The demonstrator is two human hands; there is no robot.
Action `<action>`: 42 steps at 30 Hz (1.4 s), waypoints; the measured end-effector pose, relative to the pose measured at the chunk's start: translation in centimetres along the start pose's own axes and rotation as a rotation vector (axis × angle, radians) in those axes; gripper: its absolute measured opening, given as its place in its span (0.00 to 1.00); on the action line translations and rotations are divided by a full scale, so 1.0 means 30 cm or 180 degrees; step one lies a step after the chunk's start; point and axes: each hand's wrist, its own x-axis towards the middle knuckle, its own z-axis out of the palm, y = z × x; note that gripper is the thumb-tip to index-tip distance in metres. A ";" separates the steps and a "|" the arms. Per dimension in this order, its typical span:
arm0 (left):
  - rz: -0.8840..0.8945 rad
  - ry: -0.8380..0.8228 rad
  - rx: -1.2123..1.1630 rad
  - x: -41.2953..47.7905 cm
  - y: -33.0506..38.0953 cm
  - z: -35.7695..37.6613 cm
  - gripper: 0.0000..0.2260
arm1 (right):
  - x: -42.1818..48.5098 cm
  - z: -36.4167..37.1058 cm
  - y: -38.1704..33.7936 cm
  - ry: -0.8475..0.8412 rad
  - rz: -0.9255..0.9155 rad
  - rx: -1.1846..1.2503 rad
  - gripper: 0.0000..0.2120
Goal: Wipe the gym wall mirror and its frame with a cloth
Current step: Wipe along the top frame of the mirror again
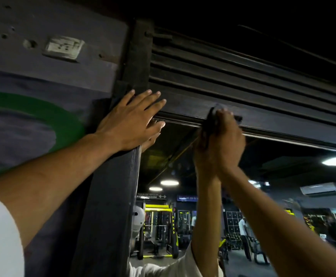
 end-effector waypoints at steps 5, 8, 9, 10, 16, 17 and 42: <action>-0.0042 -0.0138 -0.0080 -0.019 0.008 -0.010 0.38 | -0.086 0.078 -0.227 -0.0328 -0.0414 0.0250 0.21; 0.0070 -0.0213 -0.0092 -0.060 -0.007 -0.026 0.39 | -0.078 0.064 -0.295 -0.0458 -0.0529 0.0431 0.19; 0.0112 -0.0223 -0.0086 -0.080 -0.022 -0.030 0.38 | -0.068 0.056 -0.301 -0.0425 -0.0564 0.0445 0.18; 0.0127 -0.0233 -0.0086 -0.103 -0.040 -0.036 0.38 | -0.054 0.050 -0.304 -0.0370 -0.0596 0.0430 0.17; 0.0048 -0.0064 -0.0349 -0.231 -0.102 -0.036 0.38 | 0.017 0.104 -0.371 -0.0299 -0.0043 0.0300 0.15; 0.0071 -0.0031 -0.0364 -0.256 -0.104 -0.031 0.38 | 0.015 0.129 -0.411 -0.0305 -0.0001 0.0249 0.14; 0.0292 -0.0511 -0.0198 -0.365 -0.134 -0.060 0.43 | -0.103 0.150 -0.604 -0.0274 0.0281 -0.0544 0.07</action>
